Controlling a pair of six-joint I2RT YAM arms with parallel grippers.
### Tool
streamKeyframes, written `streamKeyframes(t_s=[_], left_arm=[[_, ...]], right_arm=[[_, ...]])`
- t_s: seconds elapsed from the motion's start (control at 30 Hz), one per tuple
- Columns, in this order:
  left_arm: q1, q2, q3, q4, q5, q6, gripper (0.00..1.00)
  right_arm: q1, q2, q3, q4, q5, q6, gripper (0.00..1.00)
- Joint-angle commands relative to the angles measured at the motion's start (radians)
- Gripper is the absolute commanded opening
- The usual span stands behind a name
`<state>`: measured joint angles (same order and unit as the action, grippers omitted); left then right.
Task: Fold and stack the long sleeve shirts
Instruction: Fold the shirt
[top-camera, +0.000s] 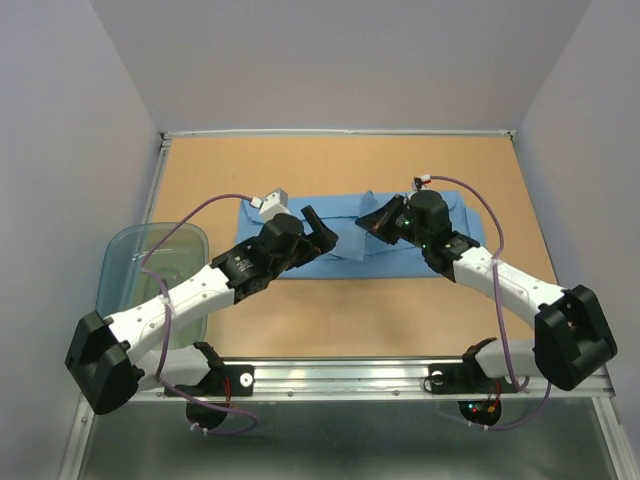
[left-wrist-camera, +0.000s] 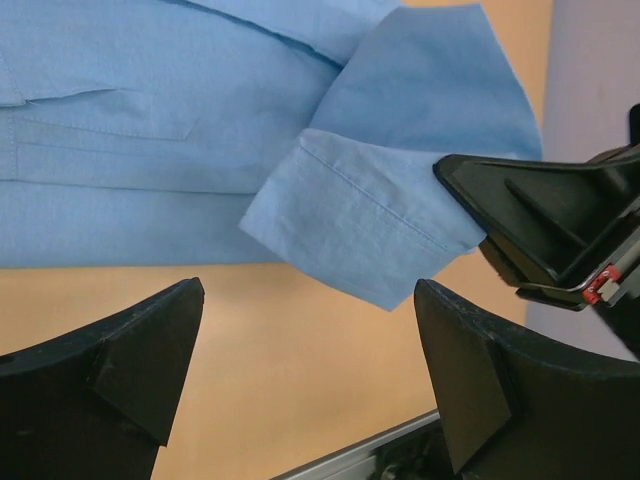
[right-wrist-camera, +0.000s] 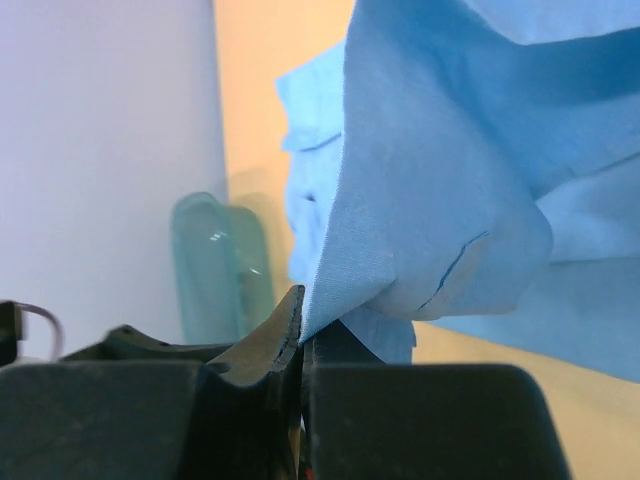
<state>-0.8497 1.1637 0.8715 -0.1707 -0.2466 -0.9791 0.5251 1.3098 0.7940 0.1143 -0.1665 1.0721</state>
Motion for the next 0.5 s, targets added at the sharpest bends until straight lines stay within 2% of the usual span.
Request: streamKeyframes(t_s=[0.0,0.13,0.47], left_arm=[[0.034,-0.076,-0.067,0.140,-0.010,-0.145,0.99],[0.054,-0.068,-0.149,0.293,0.013,-0.174,0.99],[0.055,0.076,-0.172,0.324,0.050,-0.145,0.98]], right_arm=[[0.007,0.017,0.019,0.204,0.053,0.135,0.01],[0.007,0.048,-0.081,0.298,0.085,0.196,0.01],[0.004,-0.004,-0.404,0.323,0.189,0.173,0.01]])
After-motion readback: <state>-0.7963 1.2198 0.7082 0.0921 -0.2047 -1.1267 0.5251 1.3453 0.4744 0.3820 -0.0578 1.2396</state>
